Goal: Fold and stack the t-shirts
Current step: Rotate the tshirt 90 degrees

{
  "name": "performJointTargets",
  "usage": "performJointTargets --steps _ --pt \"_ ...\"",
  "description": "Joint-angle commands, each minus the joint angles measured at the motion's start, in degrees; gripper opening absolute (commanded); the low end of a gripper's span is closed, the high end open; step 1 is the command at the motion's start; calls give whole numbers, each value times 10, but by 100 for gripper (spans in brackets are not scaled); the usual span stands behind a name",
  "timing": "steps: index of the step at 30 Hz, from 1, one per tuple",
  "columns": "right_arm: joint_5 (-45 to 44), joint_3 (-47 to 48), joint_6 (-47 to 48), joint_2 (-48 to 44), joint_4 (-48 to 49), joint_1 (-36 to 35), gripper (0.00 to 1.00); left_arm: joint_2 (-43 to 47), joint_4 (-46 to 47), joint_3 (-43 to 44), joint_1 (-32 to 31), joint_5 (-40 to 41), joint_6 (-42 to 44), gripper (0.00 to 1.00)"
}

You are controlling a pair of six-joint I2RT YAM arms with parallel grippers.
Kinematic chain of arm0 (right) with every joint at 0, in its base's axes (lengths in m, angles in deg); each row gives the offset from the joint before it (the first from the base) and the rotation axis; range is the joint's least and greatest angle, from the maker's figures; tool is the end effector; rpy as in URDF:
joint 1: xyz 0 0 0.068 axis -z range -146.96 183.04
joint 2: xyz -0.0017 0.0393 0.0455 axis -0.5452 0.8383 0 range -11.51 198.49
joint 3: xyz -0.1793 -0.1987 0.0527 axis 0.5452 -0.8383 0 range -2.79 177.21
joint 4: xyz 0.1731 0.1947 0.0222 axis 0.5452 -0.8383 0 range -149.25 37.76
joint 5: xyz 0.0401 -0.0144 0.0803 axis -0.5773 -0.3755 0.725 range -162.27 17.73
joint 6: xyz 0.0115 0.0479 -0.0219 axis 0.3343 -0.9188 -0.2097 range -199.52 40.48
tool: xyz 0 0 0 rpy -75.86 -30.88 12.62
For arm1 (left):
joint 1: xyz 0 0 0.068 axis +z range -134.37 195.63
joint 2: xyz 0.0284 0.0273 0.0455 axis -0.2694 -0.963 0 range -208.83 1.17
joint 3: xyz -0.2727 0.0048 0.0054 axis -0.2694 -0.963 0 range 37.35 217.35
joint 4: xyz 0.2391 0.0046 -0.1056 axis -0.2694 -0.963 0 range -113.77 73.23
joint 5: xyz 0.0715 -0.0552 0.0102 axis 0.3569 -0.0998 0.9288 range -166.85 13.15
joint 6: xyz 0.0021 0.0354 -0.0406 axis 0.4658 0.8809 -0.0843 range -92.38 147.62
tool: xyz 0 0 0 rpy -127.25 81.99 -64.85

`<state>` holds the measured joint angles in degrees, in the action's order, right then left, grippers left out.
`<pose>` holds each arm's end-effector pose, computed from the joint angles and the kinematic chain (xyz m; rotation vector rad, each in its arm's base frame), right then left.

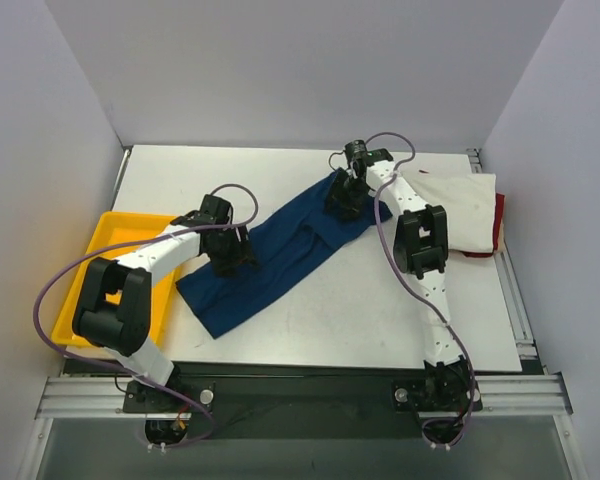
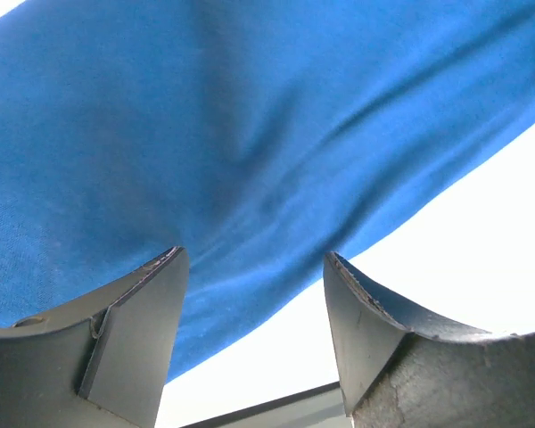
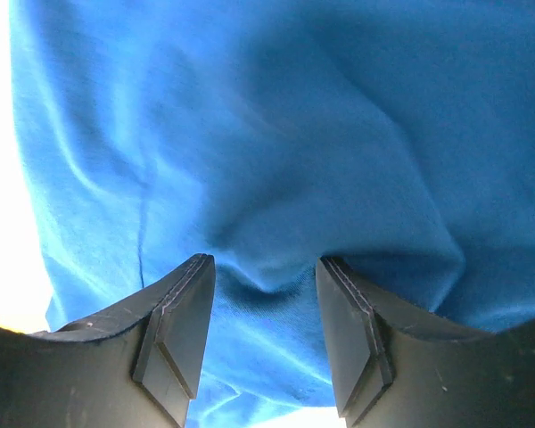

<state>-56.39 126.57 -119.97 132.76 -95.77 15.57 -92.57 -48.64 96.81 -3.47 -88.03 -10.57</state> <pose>0.5151 0.1723 0.1704 0.4344 2.6730 0.7008 0.2978 -0.1103 0.1889 -0.4106 2.7922 -0.5280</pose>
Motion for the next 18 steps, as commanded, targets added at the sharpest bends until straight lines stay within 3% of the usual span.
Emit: performJointTargets --steps 1,5,12,18 --pt "27 51 -10 20 5 21 49 28 18 21 -4 -3 -4 73" --pt "62 21 14 -15 45 23 50 74 20 -16 -4 32 4 73" --pt "74 -96 34 -114 66 17 50 86 37 -91 -6 15 -3 73" --pt "68 -157 33 -123 66 -3 50 96 32 -122 -9 33 -11 73"
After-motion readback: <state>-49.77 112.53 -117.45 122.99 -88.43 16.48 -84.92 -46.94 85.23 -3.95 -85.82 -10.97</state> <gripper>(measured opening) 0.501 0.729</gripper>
